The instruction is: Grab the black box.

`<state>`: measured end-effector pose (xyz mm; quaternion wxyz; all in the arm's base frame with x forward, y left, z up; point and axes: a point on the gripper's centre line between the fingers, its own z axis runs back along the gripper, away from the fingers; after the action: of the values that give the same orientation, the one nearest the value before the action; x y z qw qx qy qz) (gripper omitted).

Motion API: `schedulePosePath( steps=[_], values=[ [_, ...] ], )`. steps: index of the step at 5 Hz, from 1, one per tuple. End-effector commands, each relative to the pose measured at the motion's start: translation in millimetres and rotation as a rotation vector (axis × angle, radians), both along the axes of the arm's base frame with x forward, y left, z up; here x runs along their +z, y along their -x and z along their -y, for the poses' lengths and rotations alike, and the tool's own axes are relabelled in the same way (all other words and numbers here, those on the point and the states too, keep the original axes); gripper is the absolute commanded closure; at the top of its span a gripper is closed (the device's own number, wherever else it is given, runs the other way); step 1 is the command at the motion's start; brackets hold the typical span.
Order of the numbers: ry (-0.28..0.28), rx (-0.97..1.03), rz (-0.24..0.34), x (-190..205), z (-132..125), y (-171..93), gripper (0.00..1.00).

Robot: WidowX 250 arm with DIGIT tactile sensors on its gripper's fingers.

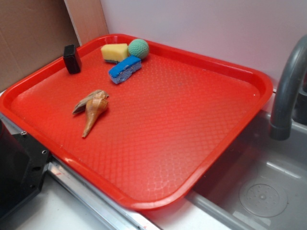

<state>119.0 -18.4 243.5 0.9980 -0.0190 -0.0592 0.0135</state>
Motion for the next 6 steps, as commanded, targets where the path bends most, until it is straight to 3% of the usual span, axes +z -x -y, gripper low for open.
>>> schedulePosePath(
  steps=[1, 2, 3, 4, 5, 6],
  values=[
    [0.000, 0.000, 0.000, 0.0, 0.0, 0.0, 0.00],
    [-0.051, 0.068, 0.021, -24.5, -23.4, -33.9, 0.00],
    [-0.122, 0.289, 0.049, -41.7, -51.7, -57.4, 0.00],
    [-0.130, 0.482, 0.106, -64.0, -72.1, -63.9, 0.00],
    [-0.123, 0.553, 0.160, -82.5, -94.7, -67.7, 0.00],
    [-0.118, 0.558, 0.212, -88.5, -110.7, -87.9, 0.00]
  ],
)
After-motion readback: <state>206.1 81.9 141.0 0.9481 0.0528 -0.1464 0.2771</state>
